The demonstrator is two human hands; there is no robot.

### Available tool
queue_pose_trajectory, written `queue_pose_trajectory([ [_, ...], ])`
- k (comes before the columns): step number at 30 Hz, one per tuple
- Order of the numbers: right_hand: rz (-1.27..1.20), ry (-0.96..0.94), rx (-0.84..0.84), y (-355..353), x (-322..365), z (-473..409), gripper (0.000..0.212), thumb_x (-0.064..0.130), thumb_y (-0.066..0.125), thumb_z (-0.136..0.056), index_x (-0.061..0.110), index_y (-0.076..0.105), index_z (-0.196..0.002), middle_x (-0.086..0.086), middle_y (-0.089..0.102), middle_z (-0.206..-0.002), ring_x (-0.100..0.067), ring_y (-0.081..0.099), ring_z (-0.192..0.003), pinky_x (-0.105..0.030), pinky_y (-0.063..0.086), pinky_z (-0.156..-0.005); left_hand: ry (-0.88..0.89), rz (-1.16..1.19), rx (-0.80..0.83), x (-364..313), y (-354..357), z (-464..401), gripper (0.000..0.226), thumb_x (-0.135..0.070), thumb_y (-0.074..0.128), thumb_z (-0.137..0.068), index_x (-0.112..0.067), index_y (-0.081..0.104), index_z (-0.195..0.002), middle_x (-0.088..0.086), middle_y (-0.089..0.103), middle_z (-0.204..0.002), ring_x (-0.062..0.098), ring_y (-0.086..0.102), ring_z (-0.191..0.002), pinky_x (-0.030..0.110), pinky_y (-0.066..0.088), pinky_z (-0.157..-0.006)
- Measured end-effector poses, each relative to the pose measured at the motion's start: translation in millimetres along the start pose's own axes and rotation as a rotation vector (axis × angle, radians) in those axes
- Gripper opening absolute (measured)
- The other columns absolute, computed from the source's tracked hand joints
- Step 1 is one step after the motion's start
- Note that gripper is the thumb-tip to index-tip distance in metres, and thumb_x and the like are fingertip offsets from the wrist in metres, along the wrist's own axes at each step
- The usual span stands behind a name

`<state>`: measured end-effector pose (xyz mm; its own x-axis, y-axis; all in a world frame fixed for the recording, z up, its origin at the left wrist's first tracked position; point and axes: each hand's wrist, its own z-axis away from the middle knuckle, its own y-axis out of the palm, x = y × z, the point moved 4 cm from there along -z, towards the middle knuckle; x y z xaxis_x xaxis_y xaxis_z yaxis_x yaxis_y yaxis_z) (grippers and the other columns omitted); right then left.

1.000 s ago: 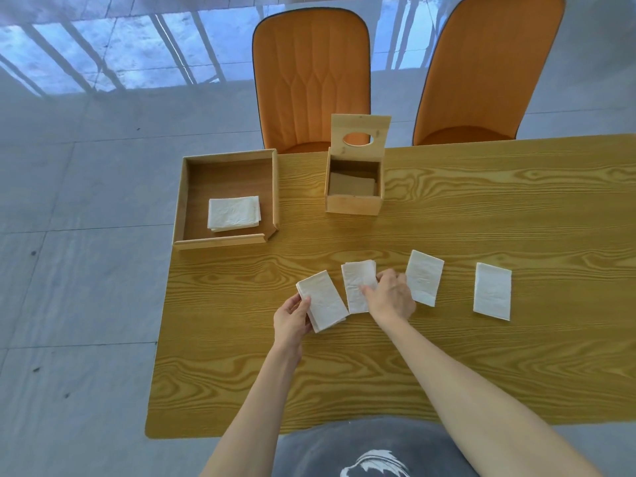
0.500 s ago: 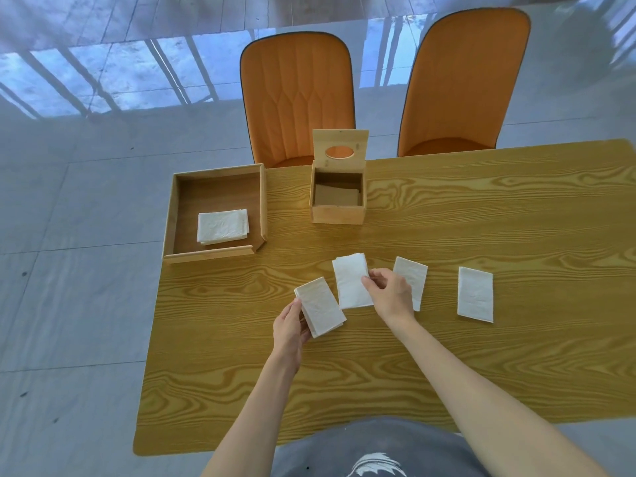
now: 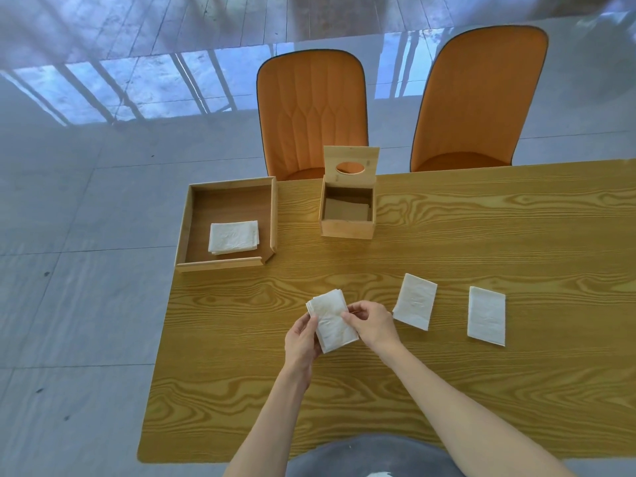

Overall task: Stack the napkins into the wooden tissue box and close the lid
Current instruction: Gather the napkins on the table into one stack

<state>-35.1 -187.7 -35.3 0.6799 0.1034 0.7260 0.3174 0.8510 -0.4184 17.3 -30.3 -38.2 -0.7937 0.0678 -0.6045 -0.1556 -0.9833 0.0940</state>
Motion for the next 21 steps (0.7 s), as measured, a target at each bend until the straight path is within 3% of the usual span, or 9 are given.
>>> queue_pose_trajectory([
  [8,0.270,-0.025,-0.095,0.5,6.8,2.2,0.022,0.042,0.068,-0.086,0.025,0.074,-0.098,0.008,0.074,-0.097,-0.014,0.068,-0.090,-0.031,0.054,-0.074,0.041,-0.006,0.003,4.1,3.1,-1.7,0.040,-0.004,0.072,-0.086,-0.012,0.058,-0.123,0.008,0.074,-0.109,0.027,0.072,-0.100,0.039,0.060,-0.080],
  [11,0.301,-0.030,-0.103,-0.1,6.4,4.7,0.024,0.044,0.065,-0.087,0.025,0.071,-0.101,0.007,0.074,-0.100,-0.016,0.067,-0.092,-0.031,0.053,-0.072,0.061,-0.069,-0.009,7.3,5.7,-4.5,0.045,-0.001,0.072,-0.086,-0.010,0.056,-0.128,0.011,0.073,-0.113,0.030,0.071,-0.104,0.047,0.058,-0.089],
  [16,0.338,-0.054,-0.113,-10.0,-0.4,8.3,0.024,0.034,0.066,-0.089,0.022,0.067,-0.109,0.004,0.070,-0.107,-0.017,0.065,-0.098,-0.030,0.051,-0.072,0.072,-0.149,-0.015,10.0,17.0,-4.3,0.048,0.000,0.068,-0.088,-0.008,0.054,-0.133,0.010,0.071,-0.114,0.030,0.069,-0.106,0.051,0.055,-0.095],
  [21,0.322,-0.059,-0.237,-36.9,-6.7,11.3,0.030,0.028,0.066,-0.090,0.022,0.064,-0.118,0.004,0.067,-0.110,-0.015,0.065,-0.096,-0.028,0.052,-0.073,0.078,-0.183,0.008,9.0,36.8,-2.8,0.052,0.000,0.068,-0.088,-0.005,0.051,-0.137,0.006,0.069,-0.108,0.031,0.067,-0.110,0.051,0.054,-0.097],
])
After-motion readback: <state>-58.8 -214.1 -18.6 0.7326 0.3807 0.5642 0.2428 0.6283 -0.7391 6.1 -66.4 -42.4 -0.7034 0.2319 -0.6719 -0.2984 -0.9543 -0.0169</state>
